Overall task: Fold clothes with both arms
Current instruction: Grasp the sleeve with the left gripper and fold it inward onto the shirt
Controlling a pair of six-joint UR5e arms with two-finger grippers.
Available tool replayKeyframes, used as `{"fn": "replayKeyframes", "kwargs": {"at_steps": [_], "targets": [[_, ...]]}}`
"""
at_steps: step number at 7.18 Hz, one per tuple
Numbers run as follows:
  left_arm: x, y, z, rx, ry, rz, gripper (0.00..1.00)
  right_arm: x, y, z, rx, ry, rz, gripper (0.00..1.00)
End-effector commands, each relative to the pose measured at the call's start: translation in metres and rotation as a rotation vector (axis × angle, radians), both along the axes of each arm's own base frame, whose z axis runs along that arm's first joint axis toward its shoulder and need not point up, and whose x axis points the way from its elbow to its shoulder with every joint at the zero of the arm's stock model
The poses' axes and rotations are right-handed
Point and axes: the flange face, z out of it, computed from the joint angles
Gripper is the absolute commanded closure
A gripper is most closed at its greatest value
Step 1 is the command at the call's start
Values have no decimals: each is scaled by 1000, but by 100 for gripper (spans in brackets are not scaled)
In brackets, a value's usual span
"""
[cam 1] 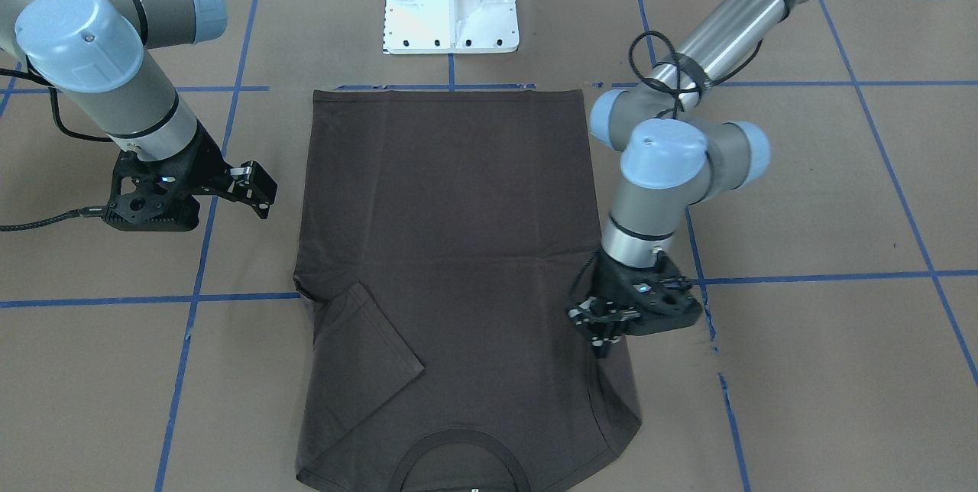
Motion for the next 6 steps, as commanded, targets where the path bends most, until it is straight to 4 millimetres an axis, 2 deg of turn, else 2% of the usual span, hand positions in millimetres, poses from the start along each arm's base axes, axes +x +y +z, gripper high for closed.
{"fn": "replayKeyframes", "kwargs": {"at_steps": [1,2,4,6], "targets": [[57,-8,-32,-42,52,-12,100,0,0,2,-2,3,-1,0],[60,-9,-23,-44,51,-13,100,-1,1,2,-4,2,-1,0],[60,-10,-37,-30,71,-14,100,-2,1,2,-2,3,-4,0],[64,-6,-42,-32,93,-15,100,-2,1,2,-2,3,-4,0]]}}
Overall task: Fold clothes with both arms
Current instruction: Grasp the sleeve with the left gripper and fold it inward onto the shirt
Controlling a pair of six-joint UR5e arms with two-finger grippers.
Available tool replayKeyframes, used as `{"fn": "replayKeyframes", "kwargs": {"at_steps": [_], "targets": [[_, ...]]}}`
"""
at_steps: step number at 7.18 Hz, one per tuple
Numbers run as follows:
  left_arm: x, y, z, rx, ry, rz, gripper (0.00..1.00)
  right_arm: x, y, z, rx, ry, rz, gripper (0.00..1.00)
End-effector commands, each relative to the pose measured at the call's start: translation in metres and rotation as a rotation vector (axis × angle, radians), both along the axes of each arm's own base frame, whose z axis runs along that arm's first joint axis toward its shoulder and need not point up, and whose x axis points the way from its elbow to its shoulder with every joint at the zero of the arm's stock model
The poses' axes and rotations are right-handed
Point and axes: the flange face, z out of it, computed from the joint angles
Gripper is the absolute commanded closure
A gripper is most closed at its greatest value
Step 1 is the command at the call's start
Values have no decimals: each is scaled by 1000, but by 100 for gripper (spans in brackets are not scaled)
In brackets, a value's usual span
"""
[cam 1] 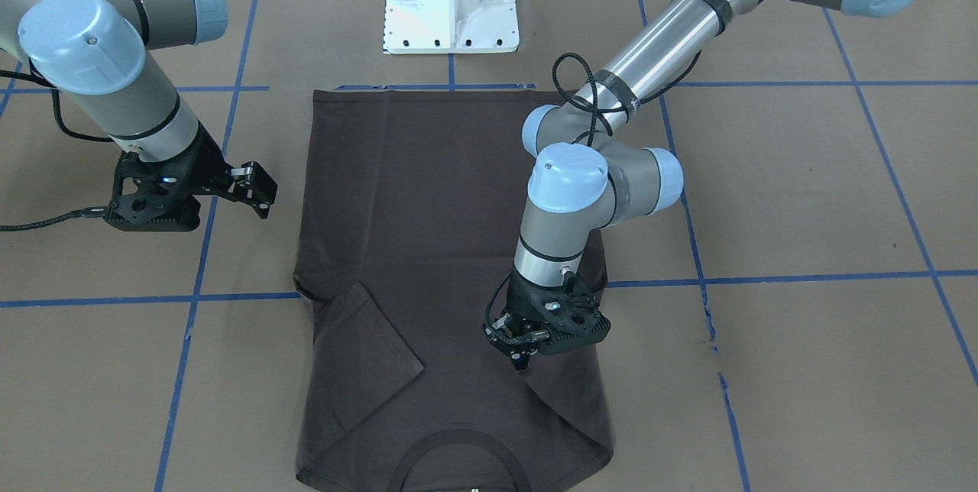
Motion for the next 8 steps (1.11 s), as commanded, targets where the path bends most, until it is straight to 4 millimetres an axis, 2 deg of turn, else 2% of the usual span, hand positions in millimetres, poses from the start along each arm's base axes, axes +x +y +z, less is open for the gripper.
{"fn": "replayKeyframes", "kwargs": {"at_steps": [1,2,3,4,5,6,7,8], "targets": [[3,3,-3,2,11,2,100,0,0,0,1,0,-1,0],[6,8,-1,22,24,13,45,-1,1,0,0,0,-1,0],[7,11,-1,52,16,34,0,-1,1,0,0,0,-1,0],[7,12,-2,58,17,40,0,-1,1,0,1,-1,-1,0],[1,18,-16,79,39,49,0,0,3,-5,8,-9,-4,0],[-9,36,-13,67,79,119,0,0,7,-7,-5,-14,14,0],[-25,57,-3,41,87,167,0,-5,30,0,-20,-40,24,0],[-48,75,-6,69,49,196,0,-13,58,14,-24,-98,43,0]]}}
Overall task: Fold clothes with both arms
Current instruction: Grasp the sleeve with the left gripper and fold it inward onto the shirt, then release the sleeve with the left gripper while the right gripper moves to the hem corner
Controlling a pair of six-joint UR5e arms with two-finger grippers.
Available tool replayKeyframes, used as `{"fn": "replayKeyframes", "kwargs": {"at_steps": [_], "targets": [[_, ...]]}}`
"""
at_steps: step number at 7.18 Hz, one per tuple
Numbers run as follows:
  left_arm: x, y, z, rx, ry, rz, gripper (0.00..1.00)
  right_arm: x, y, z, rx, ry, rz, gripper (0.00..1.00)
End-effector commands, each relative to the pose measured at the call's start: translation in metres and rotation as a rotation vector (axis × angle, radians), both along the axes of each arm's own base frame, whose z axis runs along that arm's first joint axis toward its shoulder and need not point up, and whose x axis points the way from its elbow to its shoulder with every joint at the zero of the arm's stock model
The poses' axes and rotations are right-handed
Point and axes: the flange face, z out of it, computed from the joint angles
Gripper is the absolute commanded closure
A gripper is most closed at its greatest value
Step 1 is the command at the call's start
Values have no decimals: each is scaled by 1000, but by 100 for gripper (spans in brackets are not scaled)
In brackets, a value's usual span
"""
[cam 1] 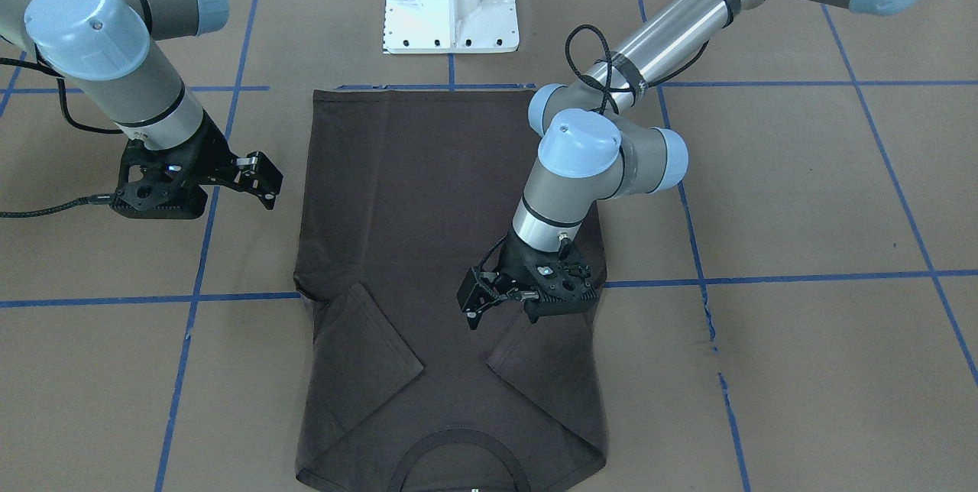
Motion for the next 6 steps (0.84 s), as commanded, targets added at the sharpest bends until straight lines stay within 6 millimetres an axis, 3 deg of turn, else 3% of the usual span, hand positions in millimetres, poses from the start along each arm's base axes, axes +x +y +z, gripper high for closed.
{"fn": "replayKeyframes", "kwargs": {"at_steps": [1,3,4,6], "targets": [[-49,44,-11,32,-64,68,0,-21,61,28,-17,-109,64,0],[-116,103,-30,92,-96,107,0,-69,157,37,-26,-76,109,0],[-132,118,-38,94,-94,112,0,-103,207,46,-18,-44,112,0],[-137,123,-46,94,-93,112,0,-133,270,56,-28,-19,107,0]]}}
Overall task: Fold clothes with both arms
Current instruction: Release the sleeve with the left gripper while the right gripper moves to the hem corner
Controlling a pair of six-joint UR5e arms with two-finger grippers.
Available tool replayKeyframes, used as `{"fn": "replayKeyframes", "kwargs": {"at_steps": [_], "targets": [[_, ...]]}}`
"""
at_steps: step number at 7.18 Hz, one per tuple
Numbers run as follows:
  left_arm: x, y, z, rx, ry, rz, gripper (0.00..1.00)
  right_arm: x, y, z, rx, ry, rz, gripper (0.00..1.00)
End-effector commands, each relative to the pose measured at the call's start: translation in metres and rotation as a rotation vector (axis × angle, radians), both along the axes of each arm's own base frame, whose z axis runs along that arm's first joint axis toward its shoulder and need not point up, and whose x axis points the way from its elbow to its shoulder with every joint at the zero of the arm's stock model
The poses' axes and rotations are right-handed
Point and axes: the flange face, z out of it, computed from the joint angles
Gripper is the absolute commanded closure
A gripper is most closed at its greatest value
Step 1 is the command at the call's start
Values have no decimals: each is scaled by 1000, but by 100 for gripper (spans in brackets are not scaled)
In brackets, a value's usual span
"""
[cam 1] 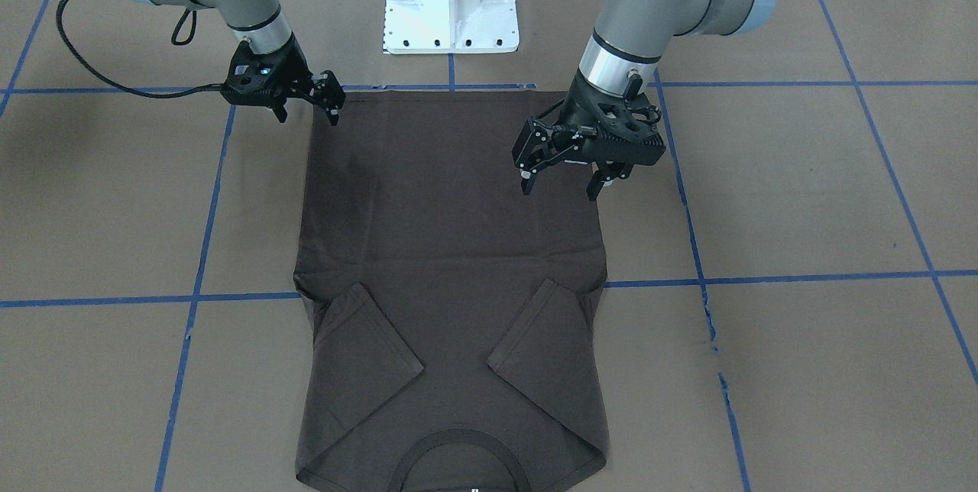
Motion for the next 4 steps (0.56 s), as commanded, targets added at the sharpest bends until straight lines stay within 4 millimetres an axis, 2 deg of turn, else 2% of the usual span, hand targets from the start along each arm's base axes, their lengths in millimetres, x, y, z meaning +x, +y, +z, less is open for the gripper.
{"fn": "replayKeyframes", "kwargs": {"at_steps": [1,4], "targets": [[-6,6,-3,1,0,2,0,-25,56,8,6,17,-10,0],[-6,6,-4,2,1,2,0,-23,63,10,-12,21,-21,0]]}}
